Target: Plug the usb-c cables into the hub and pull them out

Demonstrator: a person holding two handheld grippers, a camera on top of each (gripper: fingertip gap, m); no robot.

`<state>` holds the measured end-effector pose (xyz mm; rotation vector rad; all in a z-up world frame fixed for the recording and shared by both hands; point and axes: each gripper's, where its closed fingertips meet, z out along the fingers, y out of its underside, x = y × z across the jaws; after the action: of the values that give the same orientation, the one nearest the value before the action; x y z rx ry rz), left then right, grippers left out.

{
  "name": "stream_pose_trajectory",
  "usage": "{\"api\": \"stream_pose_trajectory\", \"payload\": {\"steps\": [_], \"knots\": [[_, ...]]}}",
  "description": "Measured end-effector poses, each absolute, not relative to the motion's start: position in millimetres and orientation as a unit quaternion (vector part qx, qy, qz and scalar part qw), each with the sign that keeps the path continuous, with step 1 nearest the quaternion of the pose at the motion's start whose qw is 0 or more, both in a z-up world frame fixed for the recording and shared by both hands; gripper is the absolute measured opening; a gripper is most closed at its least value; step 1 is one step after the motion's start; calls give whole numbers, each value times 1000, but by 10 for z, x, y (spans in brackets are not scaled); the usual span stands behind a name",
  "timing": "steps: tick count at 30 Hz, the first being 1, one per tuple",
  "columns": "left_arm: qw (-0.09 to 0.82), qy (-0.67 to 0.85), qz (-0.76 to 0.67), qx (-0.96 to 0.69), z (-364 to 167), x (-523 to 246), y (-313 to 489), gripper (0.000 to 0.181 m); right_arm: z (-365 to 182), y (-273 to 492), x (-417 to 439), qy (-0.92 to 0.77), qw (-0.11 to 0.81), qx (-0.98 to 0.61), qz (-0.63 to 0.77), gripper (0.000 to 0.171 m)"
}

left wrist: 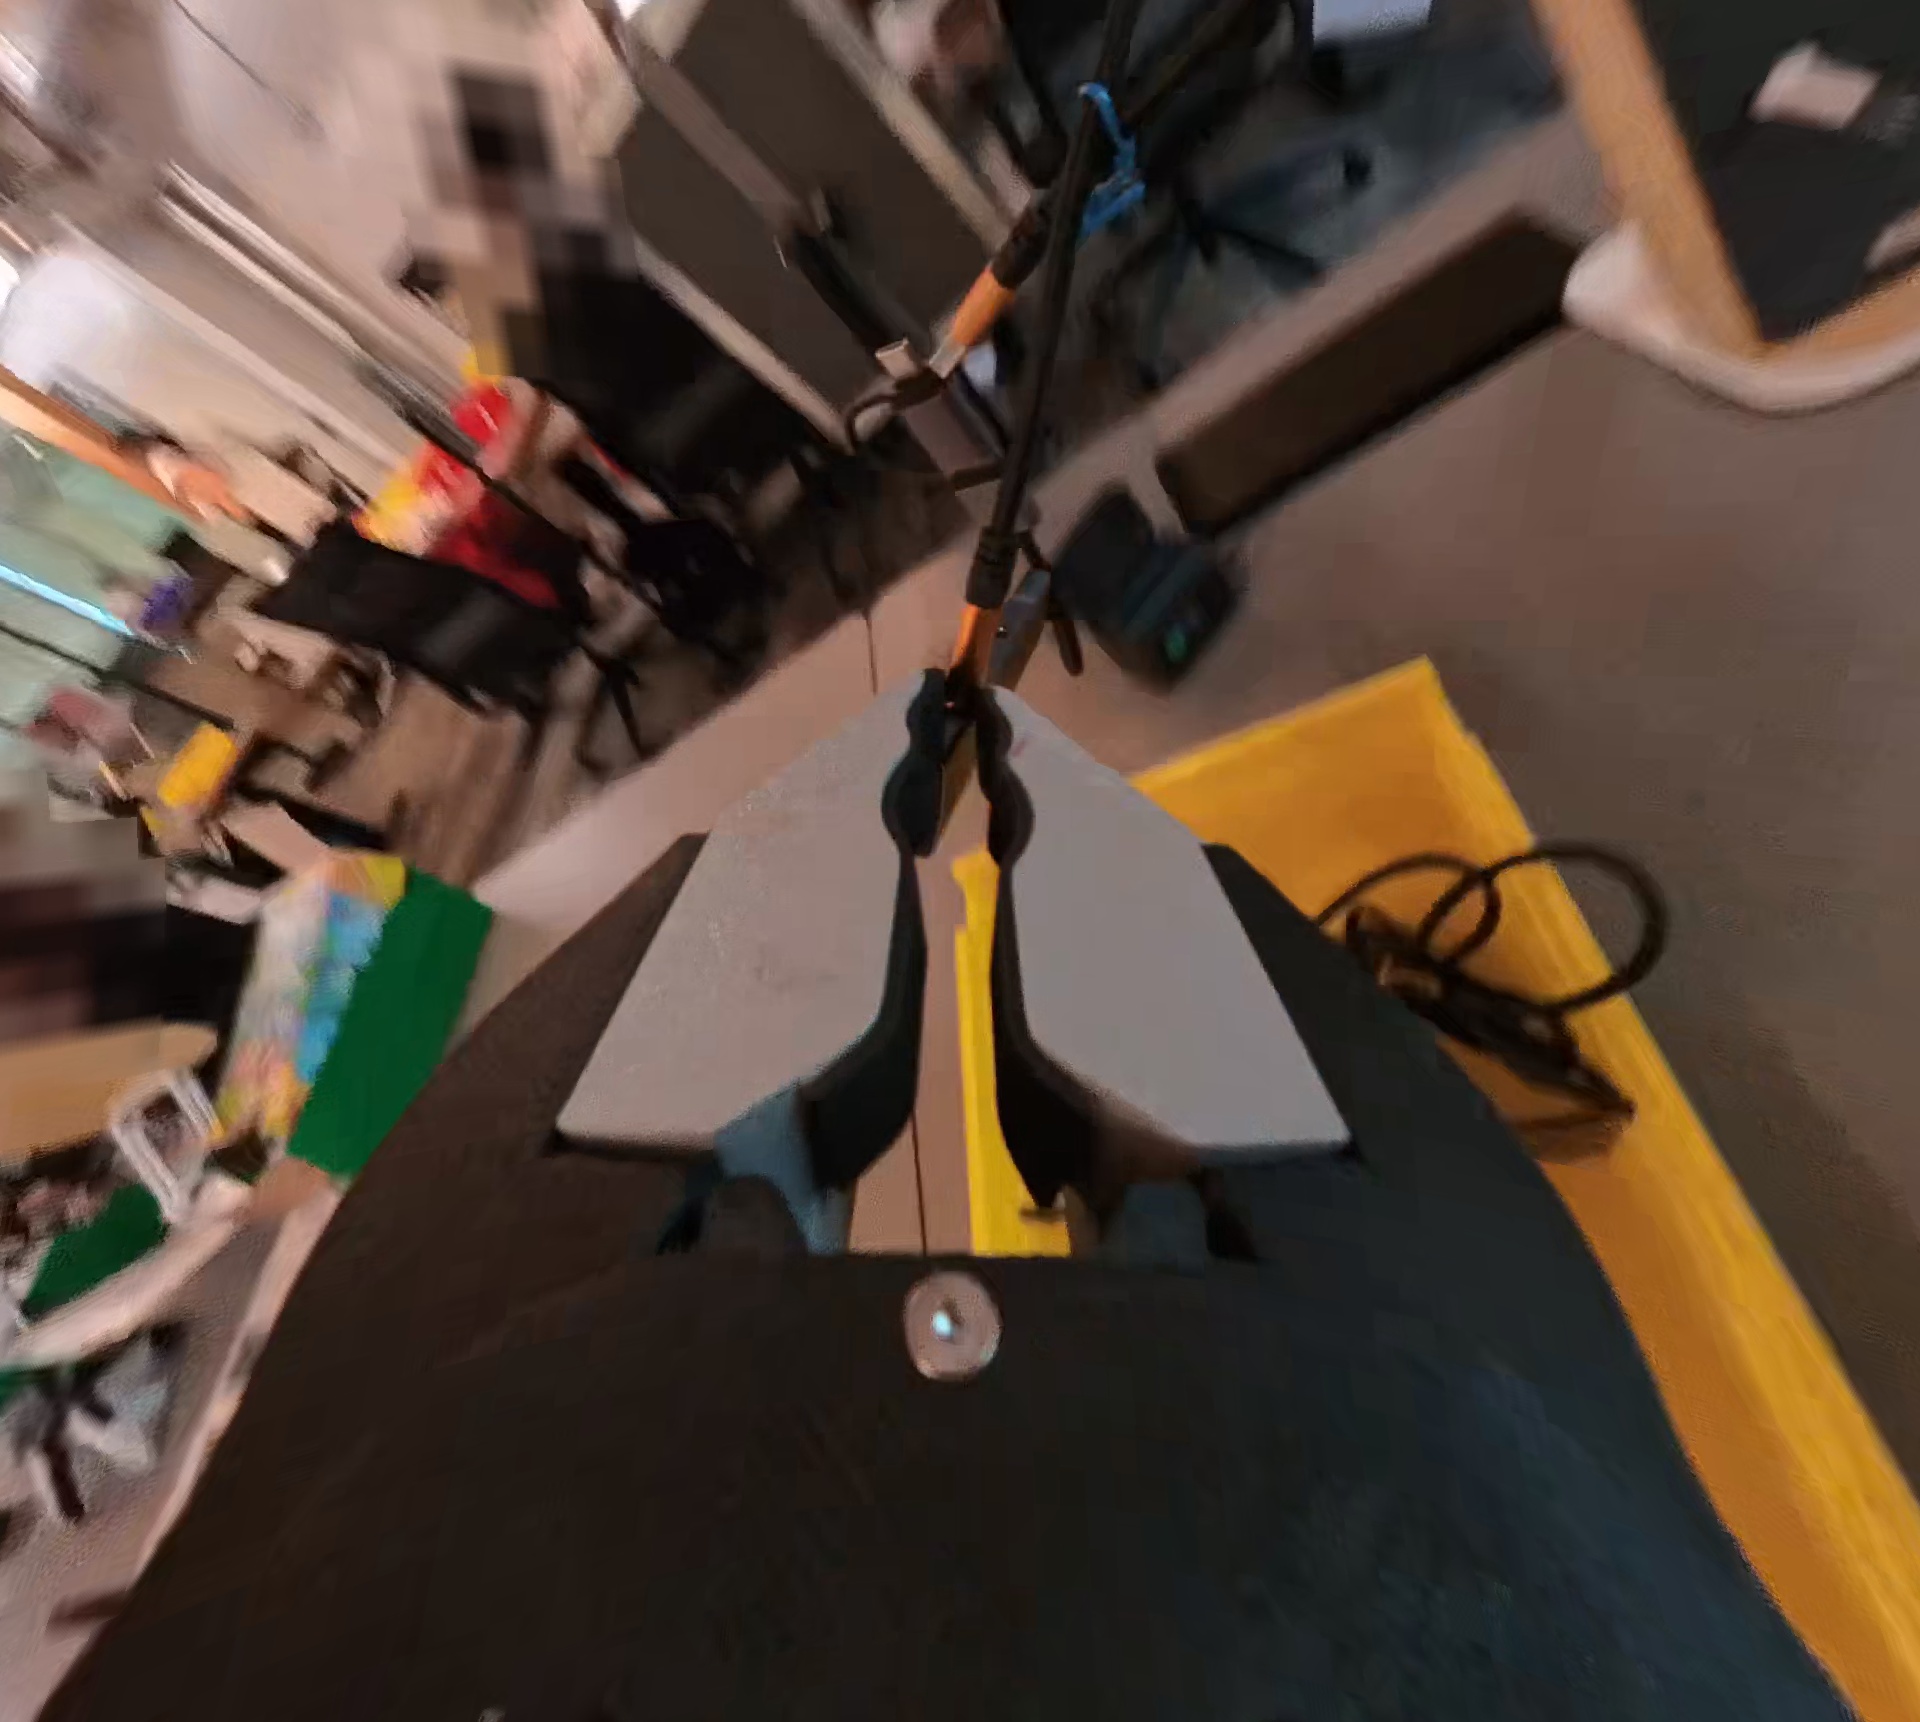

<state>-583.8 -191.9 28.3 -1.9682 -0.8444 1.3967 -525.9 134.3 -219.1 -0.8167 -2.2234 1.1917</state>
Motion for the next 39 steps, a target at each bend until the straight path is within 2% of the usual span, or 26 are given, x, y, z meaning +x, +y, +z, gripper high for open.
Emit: {"api": "stream_pose_trajectory", "payload": {"steps": [3,6,11,14,15,18,20,23,24,27,30,34,35,36,37,39], "knots": [[384,-260,540,-702,816,-5524,-1430,3,-2135,1342,-5253,-808,244,-296,448,39],[461,-197,494,-711,899,-5202,-730,4,-1928,1344,-5224,-792,265,-275,477,39],[542,-127,388,-734,368,-4884,341,4,-1326,1315,-4956,-723,180,-252,618,36],[598,-115,286,-740,-74,-4751,841,4,-983,1598,-4966,-674,223,-248,659,36],[611,-116,261,-738,-202,-4739,950,4,-902,1709,-4977,-661,247,-249,663,44],[638,-111,224,-729,-477,-4777,1137,4,-752,1935,-4974,-639,297,-245,666,35],[651,-118,186,-727,-630,-4829,1214,4,-674,2035,-4974,-620,313,-248,676,33],[681,-107,124,-714,-756,-4825,1327,3,-651,2045,-4949,-620,295,-243,685,44],[681,-109,114,-715,-819,-4853,1349,4,-662,2064,-4966,-624,295,-252,679,40],[680,-114,85,-719,-989,-4886,1401,4,-707,2198,-5057,-625,316,-290,652,15],[676,-108,61,-726,-1074,-4814,1420,3,-737,2180,-5047,-634,288,-296,653,18],[668,-112,54,-733,-1122,-4803,1377,4,-881,2280,-5138,-647,292,-340,617,0],[670,-118,54,-731,-1115,-4817,1363,4,-973,2378,-5217,-647,299,-377,592,19],[668,-125,55,-732,-1124,-4838,1348,4,-1053,2485,-5298,-640,304,-417,569,70],[665,-129,55,-734,-1144,-4851,1340,4,-1109,2558,-5351,-634,306,-444,554,96],[664,-133,50,-734,-1169,-4862,1344,3,-1133,2528,-5348,-645,299,-435,552,81]]}}
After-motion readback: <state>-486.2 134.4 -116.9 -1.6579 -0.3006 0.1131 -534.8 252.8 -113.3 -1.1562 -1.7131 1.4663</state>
